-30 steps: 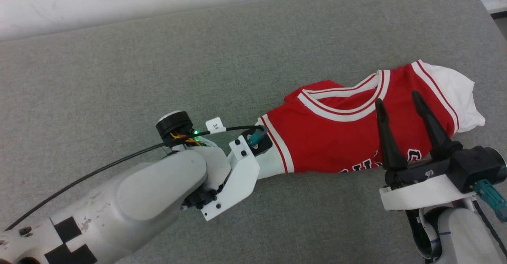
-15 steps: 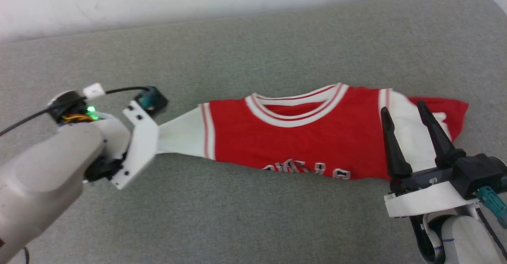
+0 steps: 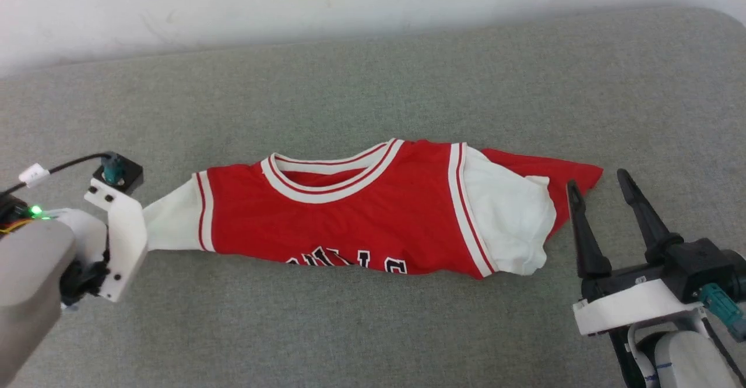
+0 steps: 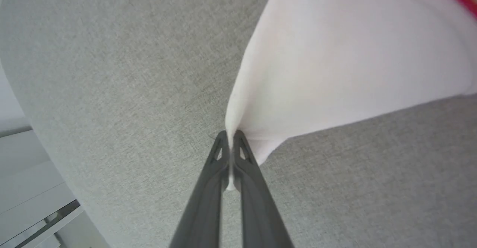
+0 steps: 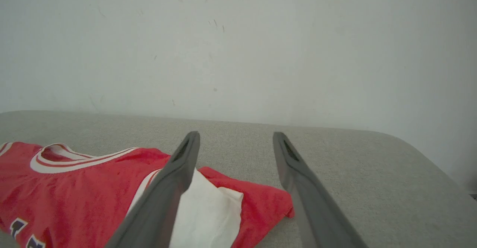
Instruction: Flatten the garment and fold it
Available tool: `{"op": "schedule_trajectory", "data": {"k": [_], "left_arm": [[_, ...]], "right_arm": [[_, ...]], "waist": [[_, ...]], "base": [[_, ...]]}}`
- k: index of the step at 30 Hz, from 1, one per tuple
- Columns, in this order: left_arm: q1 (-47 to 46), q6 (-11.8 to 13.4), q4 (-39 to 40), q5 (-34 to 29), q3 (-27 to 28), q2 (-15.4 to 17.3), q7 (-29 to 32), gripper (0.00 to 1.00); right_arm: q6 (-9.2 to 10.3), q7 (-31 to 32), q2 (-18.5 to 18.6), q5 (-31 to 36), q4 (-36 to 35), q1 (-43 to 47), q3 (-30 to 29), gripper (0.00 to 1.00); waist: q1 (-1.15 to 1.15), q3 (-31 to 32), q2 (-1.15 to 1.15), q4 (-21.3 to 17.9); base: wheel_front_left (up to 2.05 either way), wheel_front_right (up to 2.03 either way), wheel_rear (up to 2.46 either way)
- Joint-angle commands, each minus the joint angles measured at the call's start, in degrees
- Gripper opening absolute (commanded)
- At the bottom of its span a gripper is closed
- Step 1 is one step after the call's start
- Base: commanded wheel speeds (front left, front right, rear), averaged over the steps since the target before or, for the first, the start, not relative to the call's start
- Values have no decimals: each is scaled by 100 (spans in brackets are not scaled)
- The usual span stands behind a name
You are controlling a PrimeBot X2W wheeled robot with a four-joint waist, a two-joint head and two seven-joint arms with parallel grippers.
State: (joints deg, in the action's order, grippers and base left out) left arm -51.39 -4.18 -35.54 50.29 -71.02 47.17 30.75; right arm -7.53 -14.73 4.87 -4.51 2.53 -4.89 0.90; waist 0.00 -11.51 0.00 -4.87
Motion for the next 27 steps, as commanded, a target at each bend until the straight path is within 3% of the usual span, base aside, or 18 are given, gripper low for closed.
{"op": "schedule_trajectory", "data": {"k": [1,4,5,8,13,16,19,22,27], "left_arm": [[135,65,-18,31,72,-128,-258,100],[252,160,40,70,269,-268,-1024,100],[252,160,40,70,269,-268,-1024,100],[370,462,271,169,646,-328,-1996,100],[738,1276,825,48,1117,-184,-3510,100],[1119,1899,1278,73,1488,-209,-4349,100],[1576,2547,1846,-64,2077,-263,-4562,100],[2195,3112,2762,-764,3108,-478,-4571,100],[3517,3560,3805,-2004,4536,-1078,-4573,100]], "right_arm": [[4,-27,27,25,46,105,15,100],[4,-27,82,3,136,143,37,100],[4,-27,82,3,136,143,37,100],[4,-27,183,-30,161,143,12,100],[4,-27,476,-95,192,-14,51,100],[4,-27,714,-174,291,-223,133,100],[4,125,1031,-293,443,-528,405,100],[4,466,1411,-543,524,-959,754,100],[4,1400,2118,-1165,590,-1903,1827,100]], "waist": [[0,113,0,49],[0,287,0,97],[0,287,0,97],[0,450,0,155],[0,574,0,243],[0,581,0,293],[0,553,0,325],[0,489,0,389],[0,331,0,468]], "base": [[0,0,0],[0,0,0],[0,0,0],[0,0,0],[0,0,0],[0,0,0],[0,0,0],[0,0,0],[0,0,0]]}}
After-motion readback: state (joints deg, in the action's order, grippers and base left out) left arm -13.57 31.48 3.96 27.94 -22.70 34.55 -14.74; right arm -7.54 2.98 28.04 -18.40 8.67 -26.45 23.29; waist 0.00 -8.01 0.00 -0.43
